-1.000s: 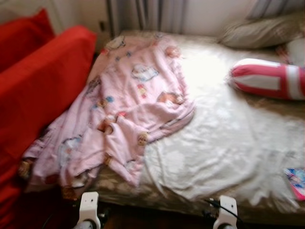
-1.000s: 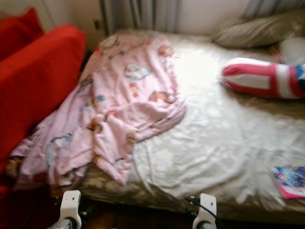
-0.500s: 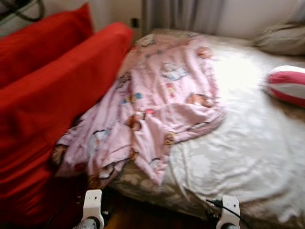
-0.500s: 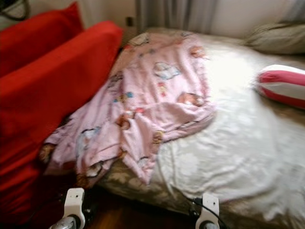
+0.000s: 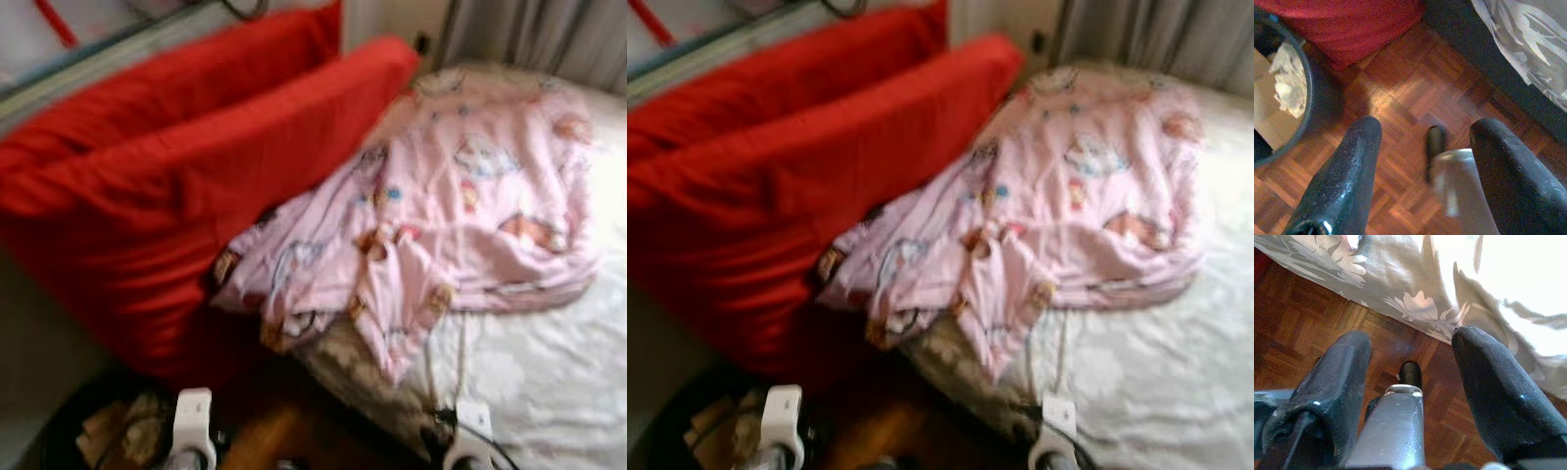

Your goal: Clean up the room

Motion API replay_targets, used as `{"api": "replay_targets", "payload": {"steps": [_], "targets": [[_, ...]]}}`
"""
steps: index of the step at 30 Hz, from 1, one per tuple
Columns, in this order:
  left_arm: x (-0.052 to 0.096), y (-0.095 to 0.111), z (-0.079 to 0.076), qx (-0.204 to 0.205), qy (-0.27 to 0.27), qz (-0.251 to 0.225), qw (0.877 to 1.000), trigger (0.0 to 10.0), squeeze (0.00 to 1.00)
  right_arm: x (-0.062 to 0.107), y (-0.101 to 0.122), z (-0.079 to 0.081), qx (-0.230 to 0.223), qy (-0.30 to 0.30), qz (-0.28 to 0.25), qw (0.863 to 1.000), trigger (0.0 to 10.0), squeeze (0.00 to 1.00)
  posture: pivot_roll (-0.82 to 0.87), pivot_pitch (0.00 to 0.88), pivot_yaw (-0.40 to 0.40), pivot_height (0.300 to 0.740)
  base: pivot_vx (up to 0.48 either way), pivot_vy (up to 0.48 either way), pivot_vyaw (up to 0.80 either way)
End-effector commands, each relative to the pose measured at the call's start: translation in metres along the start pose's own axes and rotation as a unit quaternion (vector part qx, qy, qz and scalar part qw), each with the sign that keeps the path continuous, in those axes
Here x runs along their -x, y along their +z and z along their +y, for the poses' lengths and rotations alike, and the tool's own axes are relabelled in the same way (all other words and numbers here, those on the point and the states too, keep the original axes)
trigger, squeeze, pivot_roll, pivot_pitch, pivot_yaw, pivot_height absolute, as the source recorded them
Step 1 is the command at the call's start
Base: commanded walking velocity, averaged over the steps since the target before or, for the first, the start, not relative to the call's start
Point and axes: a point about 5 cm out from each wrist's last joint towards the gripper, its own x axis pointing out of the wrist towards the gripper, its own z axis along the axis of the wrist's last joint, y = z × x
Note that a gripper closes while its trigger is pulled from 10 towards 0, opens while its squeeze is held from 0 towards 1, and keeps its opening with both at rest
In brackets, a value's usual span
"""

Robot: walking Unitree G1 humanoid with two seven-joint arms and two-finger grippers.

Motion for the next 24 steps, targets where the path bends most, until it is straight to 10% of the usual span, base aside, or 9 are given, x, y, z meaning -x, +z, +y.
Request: {"api": "replay_targets", "payload": {"steps": [1, 15, 24], "targets": [[0.0025, -0.0081, 0.0039, 0.000, 0.004, 0.014, 1.000, 10.0, 0.00, 0.0010, -0.0070, 0.0026, -0.003, 0.002, 0.011, 1.000, 10.0, 0.00, 0.03, 0.161, -0.014, 0.740, 0.000, 0.000, 0.80], [0.0028, -0.0084, 0.0040, 0.003, 0.004, 0.012, 1.000, 10.0, 0.00, 0.0005, -0.0053, 0.0051, -0.001, 0.008, 0.007, 1.000, 10.0, 0.00, 0.03, 0.163, -0.019, 0.740, 0.000, 0.000, 0.77], [0.0030, -0.0092, 0.0028, 0.007, 0.002, 0.010, 1.000, 10.0, 0.00, 0.0006, -0.0043, 0.0039, -0.013, 0.000, 0.000, 1.000, 10.0, 0.00, 0.02, 0.157, -0.018, 0.740, 0.000, 0.000, 0.00]]}}
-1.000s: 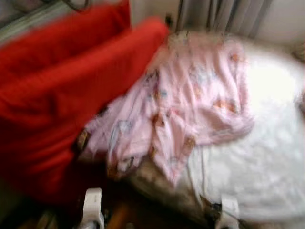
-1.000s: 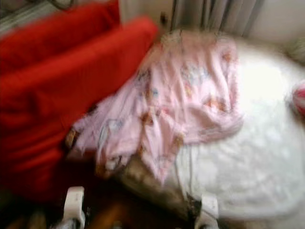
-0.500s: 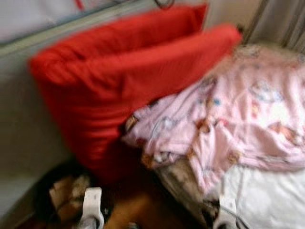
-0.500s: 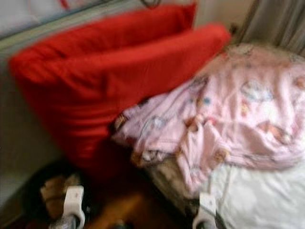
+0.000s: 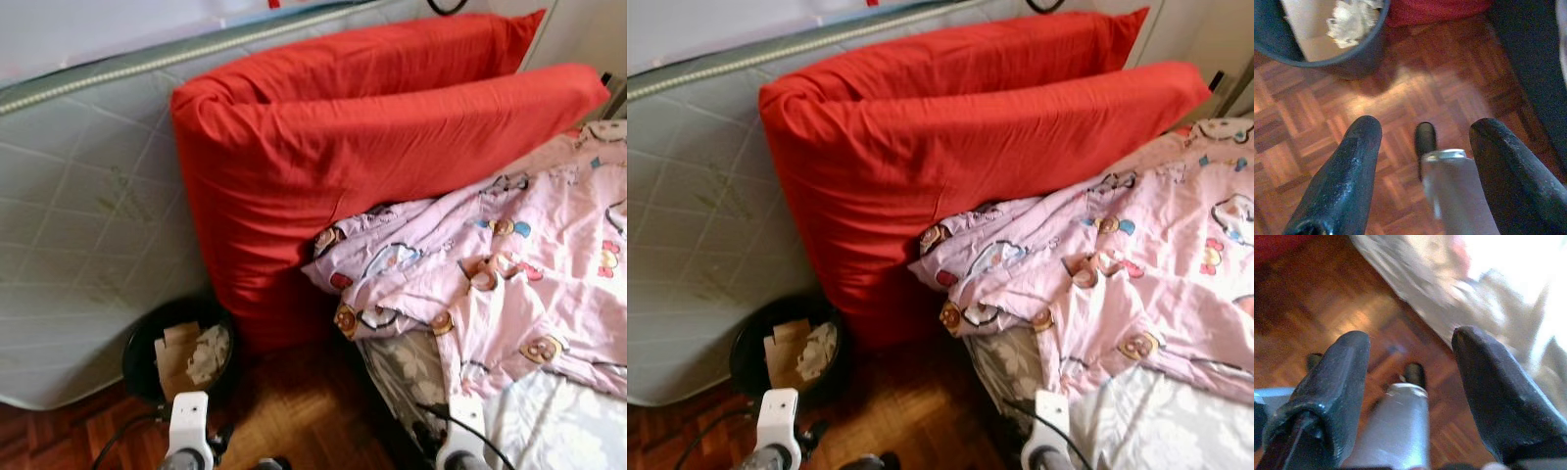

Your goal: Clean up the room

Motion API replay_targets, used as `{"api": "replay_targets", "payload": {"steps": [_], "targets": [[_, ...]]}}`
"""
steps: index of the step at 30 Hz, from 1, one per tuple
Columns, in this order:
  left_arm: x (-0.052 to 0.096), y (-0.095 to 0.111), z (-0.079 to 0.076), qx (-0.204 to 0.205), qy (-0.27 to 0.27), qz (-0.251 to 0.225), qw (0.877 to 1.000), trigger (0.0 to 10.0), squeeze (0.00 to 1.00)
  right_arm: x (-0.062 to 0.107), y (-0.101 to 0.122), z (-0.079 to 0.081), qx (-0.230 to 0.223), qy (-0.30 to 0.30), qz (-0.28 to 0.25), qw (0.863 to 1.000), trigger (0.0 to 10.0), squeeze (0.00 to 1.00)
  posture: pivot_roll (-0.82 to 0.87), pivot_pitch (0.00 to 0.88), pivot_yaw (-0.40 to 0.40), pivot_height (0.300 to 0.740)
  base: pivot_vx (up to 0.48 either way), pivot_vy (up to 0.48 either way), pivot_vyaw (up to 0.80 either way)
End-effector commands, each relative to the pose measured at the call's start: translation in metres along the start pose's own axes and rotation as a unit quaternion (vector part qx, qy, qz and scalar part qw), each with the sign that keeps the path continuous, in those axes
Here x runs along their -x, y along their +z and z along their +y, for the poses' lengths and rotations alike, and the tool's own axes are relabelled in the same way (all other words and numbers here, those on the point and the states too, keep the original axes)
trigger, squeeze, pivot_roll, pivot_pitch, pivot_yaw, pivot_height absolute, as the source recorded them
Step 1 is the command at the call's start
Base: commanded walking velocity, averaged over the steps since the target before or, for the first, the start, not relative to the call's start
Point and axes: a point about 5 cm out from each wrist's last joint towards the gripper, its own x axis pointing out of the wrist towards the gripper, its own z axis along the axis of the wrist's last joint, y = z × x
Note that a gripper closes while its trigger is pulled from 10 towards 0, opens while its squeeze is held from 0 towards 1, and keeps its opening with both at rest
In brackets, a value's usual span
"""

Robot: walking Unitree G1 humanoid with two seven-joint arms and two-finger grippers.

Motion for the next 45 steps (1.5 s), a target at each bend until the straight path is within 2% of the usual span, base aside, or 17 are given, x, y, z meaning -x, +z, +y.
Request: {"api": "replay_targets", "payload": {"steps": [1, 34, 45], "targets": [[0.0017, -0.0072, 0.0004, 0.002, -0.002, 0.014, 1.000, 10.0, 0.00, 0.0003, -0.0024, 0.0014, -0.007, -0.001, 0.002, 1.000, 10.0, 0.00, 0.02, 0.152, -0.018, 0.740, 0.000, 0.000, 0.00], [0.0021, -0.0090, 0.0006, 0.008, 0.000, 0.018, 1.000, 10.0, 0.00, 0.0005, -0.0026, -0.0010, -0.004, 0.000, 0.007, 1.000, 10.0, 0.00, 0.03, 0.154, -0.025, 0.740, 0.000, 0.000, 0.00], [0.0020, -0.0091, 0.0010, 0.008, 0.001, 0.020, 1.000, 10.0, 0.00, 0.0006, -0.0032, -0.0012, -0.005, 0.000, 0.008, 1.000, 10.0, 0.00, 0.03, 0.154, -0.025, 0.740, 0.233, 0.000, 0.00]]}}
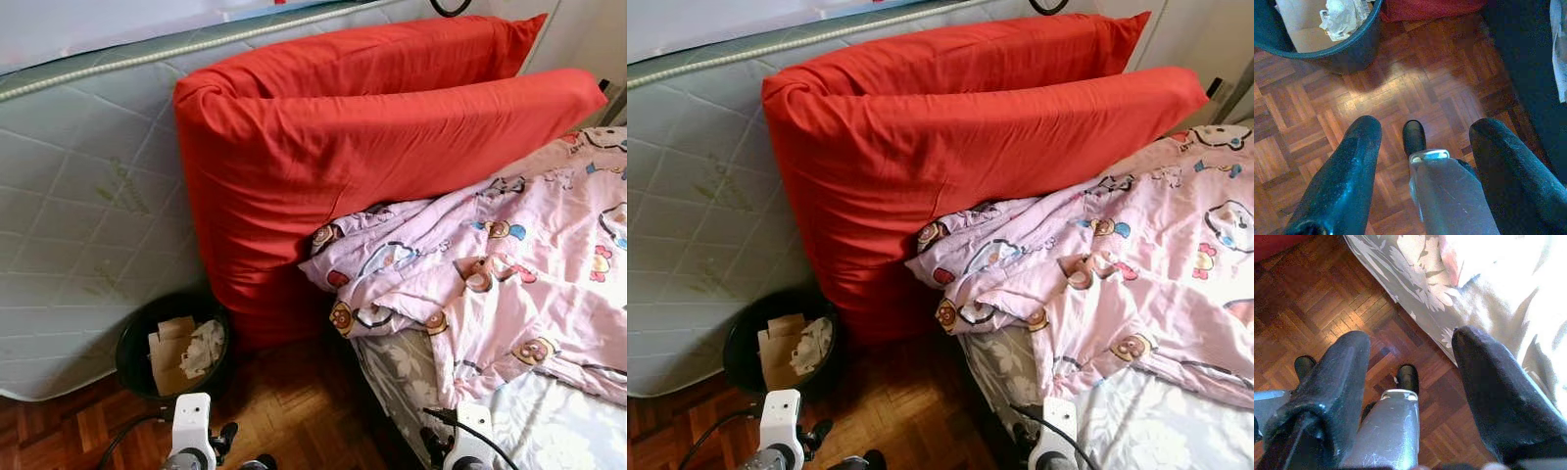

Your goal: Clean up the room

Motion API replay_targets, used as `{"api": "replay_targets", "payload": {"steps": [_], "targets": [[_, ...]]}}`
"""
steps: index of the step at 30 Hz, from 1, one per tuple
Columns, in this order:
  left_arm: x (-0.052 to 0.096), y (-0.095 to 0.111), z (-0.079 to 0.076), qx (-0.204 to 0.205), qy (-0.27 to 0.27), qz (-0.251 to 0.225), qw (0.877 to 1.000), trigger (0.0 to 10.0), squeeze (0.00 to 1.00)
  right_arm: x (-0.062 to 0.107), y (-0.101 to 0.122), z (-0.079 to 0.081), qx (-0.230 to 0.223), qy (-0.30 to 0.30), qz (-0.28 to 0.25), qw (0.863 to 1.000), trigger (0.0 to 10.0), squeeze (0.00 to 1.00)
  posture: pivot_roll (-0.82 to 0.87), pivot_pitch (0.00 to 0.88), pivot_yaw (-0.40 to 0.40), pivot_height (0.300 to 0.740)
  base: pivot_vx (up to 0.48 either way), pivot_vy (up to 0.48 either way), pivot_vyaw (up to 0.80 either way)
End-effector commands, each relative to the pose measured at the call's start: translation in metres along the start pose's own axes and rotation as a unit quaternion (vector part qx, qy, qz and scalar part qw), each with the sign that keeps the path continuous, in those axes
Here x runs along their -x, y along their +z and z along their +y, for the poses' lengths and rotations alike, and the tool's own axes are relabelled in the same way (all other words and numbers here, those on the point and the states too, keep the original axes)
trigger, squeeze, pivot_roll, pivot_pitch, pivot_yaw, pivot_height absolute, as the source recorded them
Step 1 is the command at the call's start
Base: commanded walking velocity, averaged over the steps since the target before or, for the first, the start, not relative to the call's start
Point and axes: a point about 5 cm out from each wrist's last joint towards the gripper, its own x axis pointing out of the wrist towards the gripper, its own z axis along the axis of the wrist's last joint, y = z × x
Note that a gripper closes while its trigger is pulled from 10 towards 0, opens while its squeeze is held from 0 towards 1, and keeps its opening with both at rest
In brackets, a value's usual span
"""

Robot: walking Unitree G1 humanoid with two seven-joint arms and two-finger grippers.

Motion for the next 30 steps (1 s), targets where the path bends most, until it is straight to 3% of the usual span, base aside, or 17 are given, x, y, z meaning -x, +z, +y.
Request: {"api": "replay_targets", "payload": {"steps": [1, 30], "targets": [[0.0020, -0.0088, 0.0011, 0.002, 0.002, 0.020, 1.000, 10.0, 0.00, 0.0013, -0.0059, -0.0020, -0.005, -0.004, 0.011, 1.000, 10.0, 0.00, 0.03, 0.154, -0.025, 0.740, 0.000, 0.000, 0.00], [0.0009, -0.0051, -0.0007, 0.002, 0.000, 0.011, 1.000, 10.0, 0.00, -0.0001, -0.0022, 0.0024, -0.014, -0.004, 0.005, 1.000, 10.0, 0.00, 0.03, 0.156, -0.025, 0.740, 0.029, 0.000, 0.00]]}}
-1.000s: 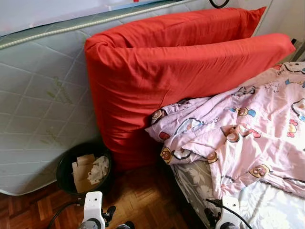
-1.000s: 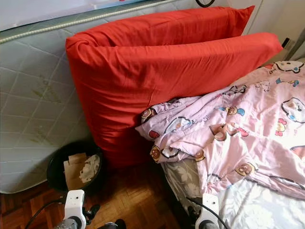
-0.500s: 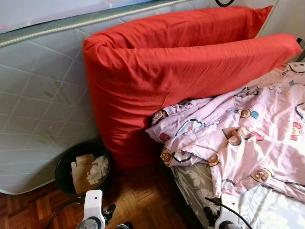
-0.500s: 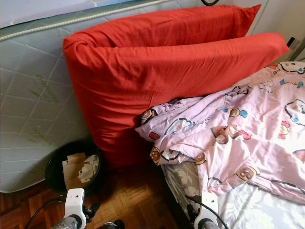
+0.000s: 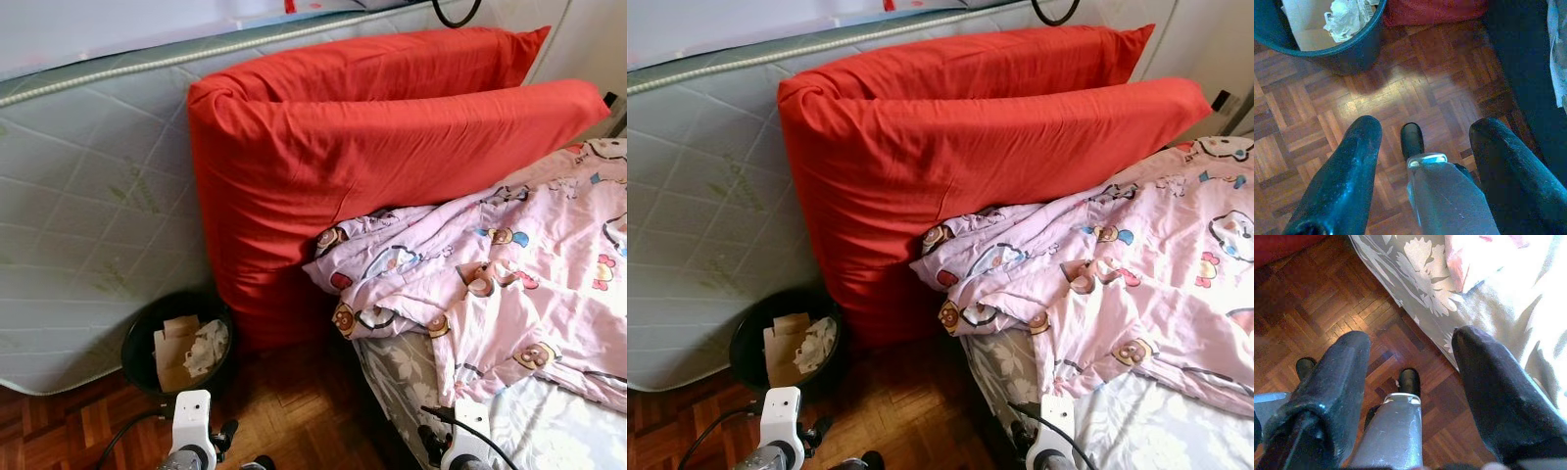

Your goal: Clean up the room

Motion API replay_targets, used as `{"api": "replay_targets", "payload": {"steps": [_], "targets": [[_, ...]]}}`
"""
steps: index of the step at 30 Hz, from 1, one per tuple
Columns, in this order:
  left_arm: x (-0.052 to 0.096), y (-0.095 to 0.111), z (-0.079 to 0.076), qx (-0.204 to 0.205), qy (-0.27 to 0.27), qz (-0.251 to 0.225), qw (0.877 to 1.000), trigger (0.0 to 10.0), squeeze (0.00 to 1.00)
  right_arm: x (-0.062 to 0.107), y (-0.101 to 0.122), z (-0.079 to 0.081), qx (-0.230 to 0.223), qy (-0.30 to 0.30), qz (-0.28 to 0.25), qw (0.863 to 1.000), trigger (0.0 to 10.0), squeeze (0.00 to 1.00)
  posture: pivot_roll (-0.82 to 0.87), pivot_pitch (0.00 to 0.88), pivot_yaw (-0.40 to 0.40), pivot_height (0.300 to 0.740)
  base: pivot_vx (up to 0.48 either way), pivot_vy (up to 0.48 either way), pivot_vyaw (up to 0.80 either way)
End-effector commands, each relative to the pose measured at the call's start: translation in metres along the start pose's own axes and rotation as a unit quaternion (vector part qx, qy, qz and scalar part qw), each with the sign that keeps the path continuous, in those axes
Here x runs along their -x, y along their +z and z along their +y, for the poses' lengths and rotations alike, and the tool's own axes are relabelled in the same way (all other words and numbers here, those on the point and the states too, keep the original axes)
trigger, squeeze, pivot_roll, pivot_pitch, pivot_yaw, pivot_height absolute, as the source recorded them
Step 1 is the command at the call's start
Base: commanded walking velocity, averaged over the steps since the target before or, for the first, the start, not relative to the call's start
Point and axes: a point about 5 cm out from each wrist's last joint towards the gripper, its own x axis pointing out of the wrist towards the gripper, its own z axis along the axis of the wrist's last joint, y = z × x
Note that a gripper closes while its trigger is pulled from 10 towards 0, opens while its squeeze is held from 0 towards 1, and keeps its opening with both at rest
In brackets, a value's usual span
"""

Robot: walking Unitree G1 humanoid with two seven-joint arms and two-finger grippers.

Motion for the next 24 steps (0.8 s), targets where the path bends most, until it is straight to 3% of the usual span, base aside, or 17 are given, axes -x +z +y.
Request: {"api": "replay_targets", "payload": {"steps": [1, 21, 24], "targets": [[0.0021, -0.0087, -0.0001, 0.002, 0.001, 0.015, 1.000, 10.0, 0.00, 0.0009, -0.0047, -0.0012, -0.012, -0.006, 0.009, 1.000, 10.0, 0.00, 0.03, 0.156, -0.025, 0.740, 0.000, 0.000, 0.00], [0.0024, -0.0089, 0.0001, 0.004, 0.001, 0.012, 1.000, 10.0, 0.00, 0.0012, -0.0068, -0.0005, -0.013, -0.003, 0.012, 1.000, 10.0, 0.00, 0.03, 0.144, -0.018, 0.740, 0.000, 0.000, -0.69], [0.0021, -0.0081, -0.0001, 0.007, 0.001, 0.011, 1.000, 10.0, 0.00, 0.0010, -0.0051, 0.0000, -0.013, -0.003, 0.006, 1.000, 10.0, 0.00, 0.03, 0.146, -0.019, 0.740, 0.000, 0.000, 0.00]]}}
